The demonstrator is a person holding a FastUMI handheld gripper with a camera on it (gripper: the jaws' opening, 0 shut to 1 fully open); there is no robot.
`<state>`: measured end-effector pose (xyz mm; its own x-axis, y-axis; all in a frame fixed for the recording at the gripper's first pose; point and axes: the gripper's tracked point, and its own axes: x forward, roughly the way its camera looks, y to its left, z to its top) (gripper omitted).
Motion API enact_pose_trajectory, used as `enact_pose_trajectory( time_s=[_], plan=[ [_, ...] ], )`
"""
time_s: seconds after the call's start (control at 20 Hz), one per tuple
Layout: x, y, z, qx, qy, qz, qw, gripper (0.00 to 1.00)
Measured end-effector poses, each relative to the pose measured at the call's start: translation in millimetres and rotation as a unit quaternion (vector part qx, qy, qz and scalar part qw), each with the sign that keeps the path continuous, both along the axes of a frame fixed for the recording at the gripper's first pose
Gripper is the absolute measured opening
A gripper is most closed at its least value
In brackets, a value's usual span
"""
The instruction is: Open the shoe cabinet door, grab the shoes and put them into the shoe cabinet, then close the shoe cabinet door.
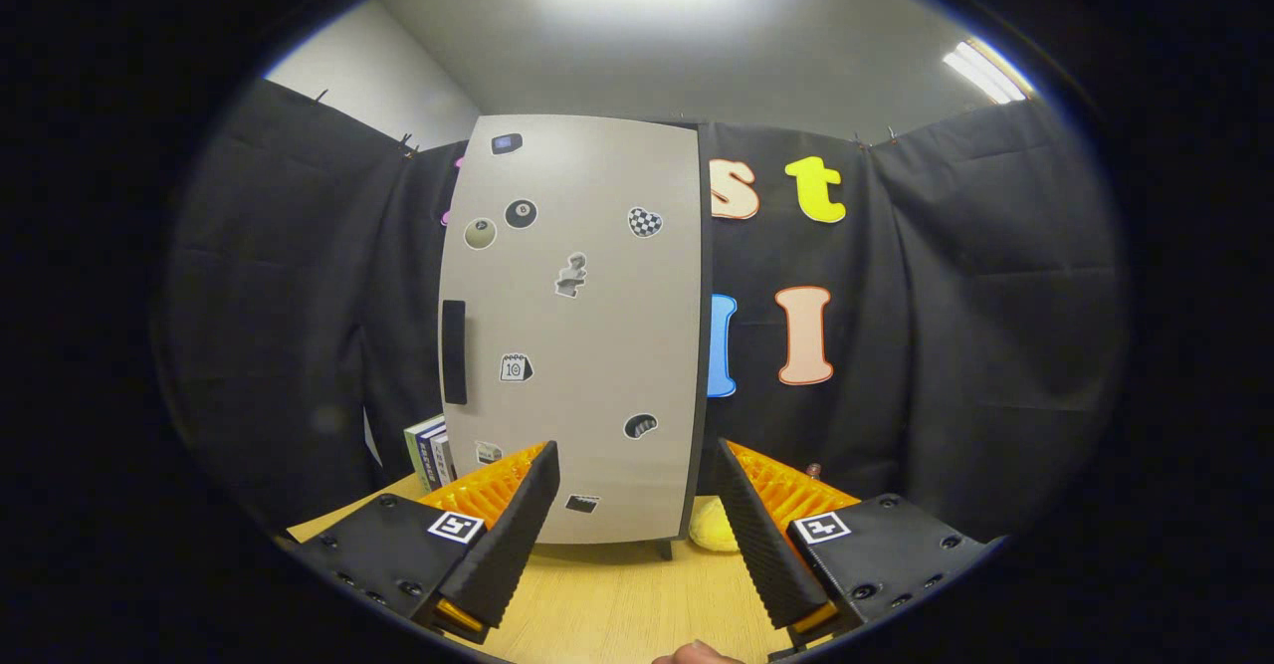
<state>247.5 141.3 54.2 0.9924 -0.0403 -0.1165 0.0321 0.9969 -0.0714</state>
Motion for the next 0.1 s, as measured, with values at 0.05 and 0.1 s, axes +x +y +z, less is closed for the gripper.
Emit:
enact_pose_trajectory(
  time_s=[0.05, 0.1],
  plan=[
    [0.0, 0.3, -1.2, 0.001, 0.002, 0.000, 1.000, 0.97],
    [-0.6, 1.0, -2.5, 0.002, 0.003, 0.001, 1.000, 0.97]
  ],
)
